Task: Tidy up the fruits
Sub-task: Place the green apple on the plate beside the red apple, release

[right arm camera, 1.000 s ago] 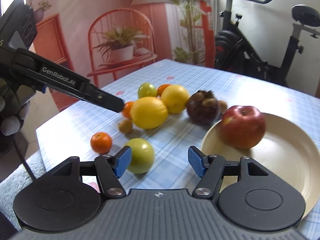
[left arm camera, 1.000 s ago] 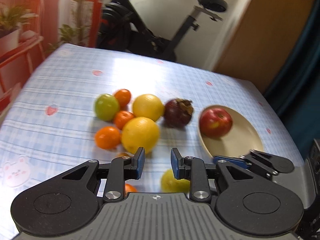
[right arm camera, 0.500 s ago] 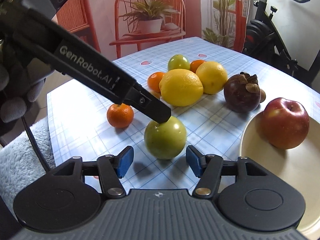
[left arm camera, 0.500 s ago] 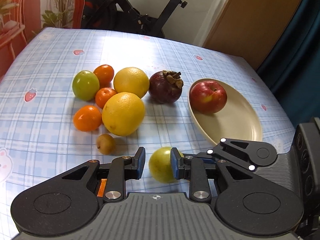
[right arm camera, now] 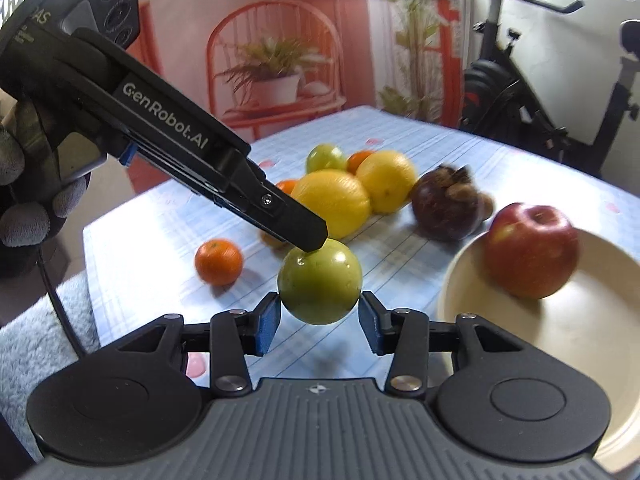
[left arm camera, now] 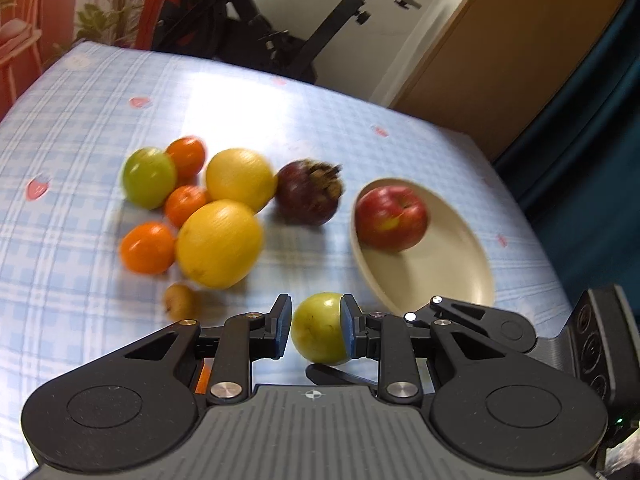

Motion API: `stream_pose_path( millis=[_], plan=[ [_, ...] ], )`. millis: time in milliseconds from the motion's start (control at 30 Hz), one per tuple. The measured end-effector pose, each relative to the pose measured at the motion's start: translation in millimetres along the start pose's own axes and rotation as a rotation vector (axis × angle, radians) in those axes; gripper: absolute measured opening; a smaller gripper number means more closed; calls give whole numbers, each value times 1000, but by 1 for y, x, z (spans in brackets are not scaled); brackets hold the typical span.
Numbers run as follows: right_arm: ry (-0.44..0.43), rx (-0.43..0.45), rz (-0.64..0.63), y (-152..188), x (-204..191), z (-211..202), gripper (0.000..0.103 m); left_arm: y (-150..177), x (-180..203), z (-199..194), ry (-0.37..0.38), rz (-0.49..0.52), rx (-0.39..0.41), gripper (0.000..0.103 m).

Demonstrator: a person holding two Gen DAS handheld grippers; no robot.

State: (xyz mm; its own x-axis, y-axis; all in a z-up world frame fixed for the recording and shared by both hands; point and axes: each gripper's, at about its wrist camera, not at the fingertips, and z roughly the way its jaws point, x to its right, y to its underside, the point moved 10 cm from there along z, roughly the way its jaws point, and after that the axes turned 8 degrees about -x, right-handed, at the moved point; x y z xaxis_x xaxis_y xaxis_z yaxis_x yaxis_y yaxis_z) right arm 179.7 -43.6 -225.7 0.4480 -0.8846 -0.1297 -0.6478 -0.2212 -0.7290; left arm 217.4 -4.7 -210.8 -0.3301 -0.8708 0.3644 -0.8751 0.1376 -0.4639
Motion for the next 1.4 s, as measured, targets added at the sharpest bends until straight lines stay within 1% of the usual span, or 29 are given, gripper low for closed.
stream_pose_path(
  millis=[233,300,400,467,500,567,667,733,833,933,967,1133,1400],
  plan=[
    [87,70,73,-3,33,-25,46,-25,42,14,22,79,3,28],
    [114,72,99,-1,44,-30,46,-30,54,23,36,93,-11,28],
    [140,59,147,5,60,-33,46,-34,68,42,37,114,-38,28],
    [152,47,172,10,67,-33,46,-35,71,54,34,107,-61,28],
    [149,44,184,12,69,-32,46,-36,72,59,29,99,-72,28],
    [111,55,236,15,75,-32,46,-39,71,65,3,91,-73,28],
    [92,75,256,16,80,-33,46,-43,64,70,-24,80,-77,26],
    [90,77,262,15,83,-33,47,-44,63,71,-11,61,-80,26],
    [75,80,288,16,86,-32,47,-45,61,73,-26,59,-82,27],
    [88,61,302,18,89,-31,48,-42,62,75,-67,87,-96,27],
    [88,58,309,19,91,-30,48,-42,63,77,-78,100,-95,28],
    [96,62,309,21,92,-34,49,-42,71,78,-114,154,-89,28],
    [131,65,293,21,90,-39,50,-42,75,81,-133,170,-72,29]
  ],
)
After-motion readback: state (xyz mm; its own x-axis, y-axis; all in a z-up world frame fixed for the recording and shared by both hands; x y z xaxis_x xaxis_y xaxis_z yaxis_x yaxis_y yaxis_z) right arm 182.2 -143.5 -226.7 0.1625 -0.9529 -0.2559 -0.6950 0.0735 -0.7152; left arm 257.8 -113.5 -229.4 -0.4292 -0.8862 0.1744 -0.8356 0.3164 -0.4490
